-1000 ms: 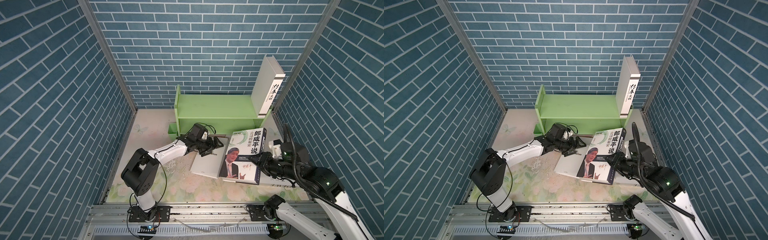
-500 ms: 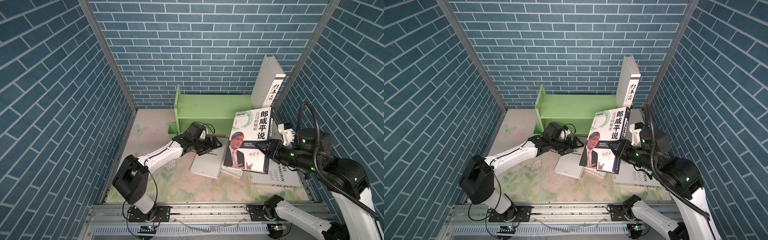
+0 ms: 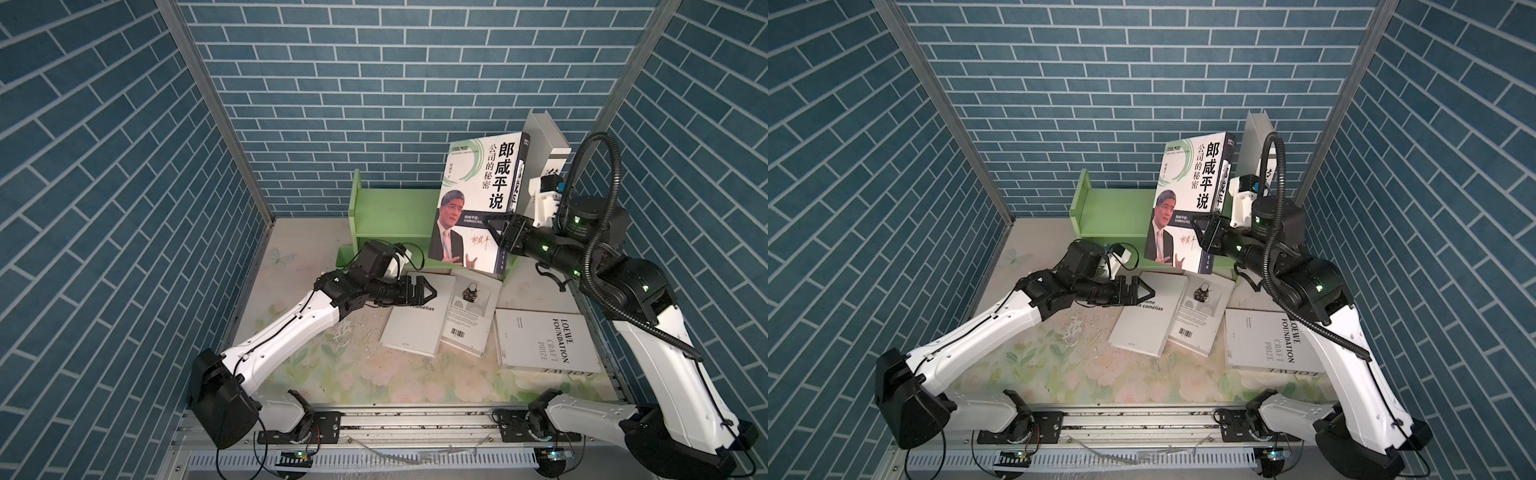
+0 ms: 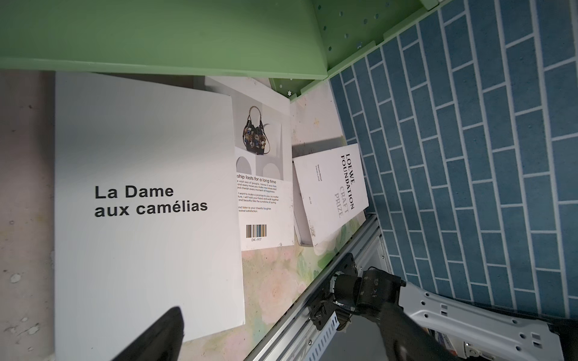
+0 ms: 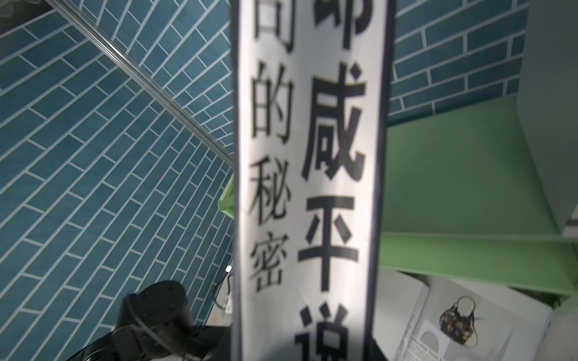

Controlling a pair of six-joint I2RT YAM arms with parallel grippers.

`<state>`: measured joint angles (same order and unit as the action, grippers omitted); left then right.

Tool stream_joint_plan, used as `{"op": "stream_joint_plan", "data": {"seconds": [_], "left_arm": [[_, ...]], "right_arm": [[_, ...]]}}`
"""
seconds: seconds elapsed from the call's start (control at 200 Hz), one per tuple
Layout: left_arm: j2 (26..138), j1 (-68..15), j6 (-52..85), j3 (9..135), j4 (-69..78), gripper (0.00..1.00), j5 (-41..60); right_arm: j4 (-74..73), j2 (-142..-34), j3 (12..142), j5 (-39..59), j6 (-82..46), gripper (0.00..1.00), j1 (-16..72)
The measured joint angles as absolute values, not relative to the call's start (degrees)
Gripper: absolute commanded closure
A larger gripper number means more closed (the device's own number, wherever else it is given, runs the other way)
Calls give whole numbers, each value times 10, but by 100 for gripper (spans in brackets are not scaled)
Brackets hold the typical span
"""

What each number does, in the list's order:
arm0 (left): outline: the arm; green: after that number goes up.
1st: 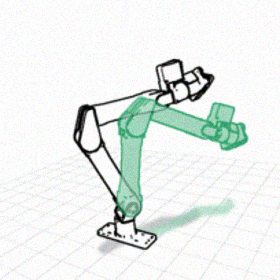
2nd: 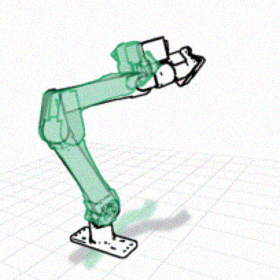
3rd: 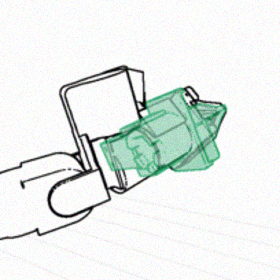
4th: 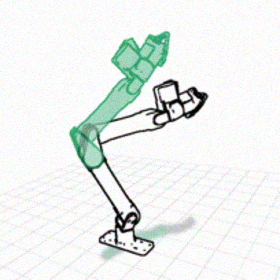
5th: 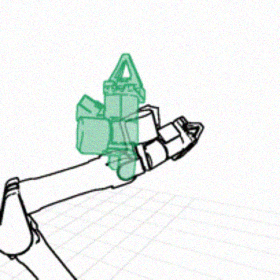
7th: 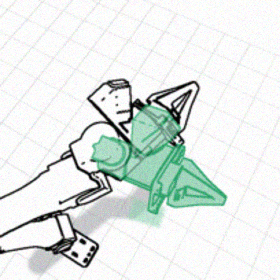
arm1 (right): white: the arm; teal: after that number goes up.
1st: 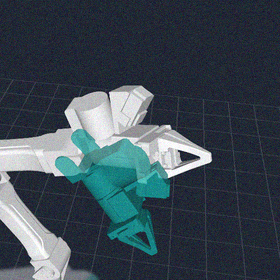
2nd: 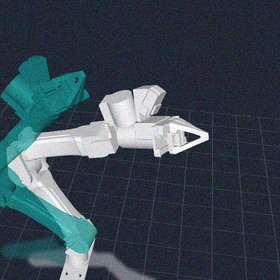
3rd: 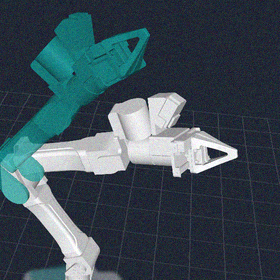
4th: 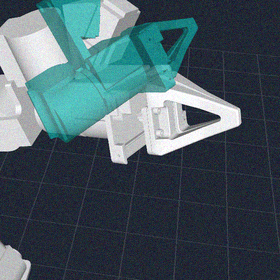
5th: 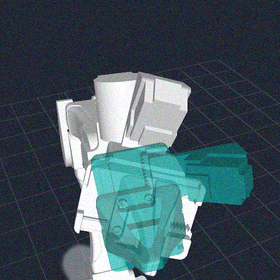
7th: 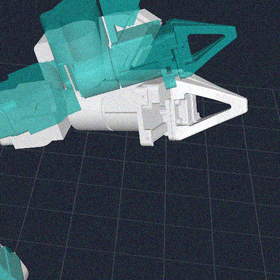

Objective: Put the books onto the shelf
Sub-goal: 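Carry the upright book to the shelf with the right gripper while the left draws back, then stand the book beside the black-spined book and open the right gripper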

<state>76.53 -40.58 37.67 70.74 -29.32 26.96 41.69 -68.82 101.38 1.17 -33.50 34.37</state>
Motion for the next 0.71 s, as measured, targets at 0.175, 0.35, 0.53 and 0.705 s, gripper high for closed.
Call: {"op": "stream_joint_plan", "data": {"seconds": [0.175,0.35,0.53,0.705], "left_arm": [[739,-394,367,740,-312,0,252],[737,-384,367,761,-309,0,237],[738,-375,376,763,-302,0,224],[746,-372,391,763,-288,0,216]], "right_arm": [[332,-711,997,-75,-240,64,344],[214,-717,928,-171,-137,63,344],[99,-739,870,-240,-39,61,344],[10,-754,813,-282,15,61,344]]}}
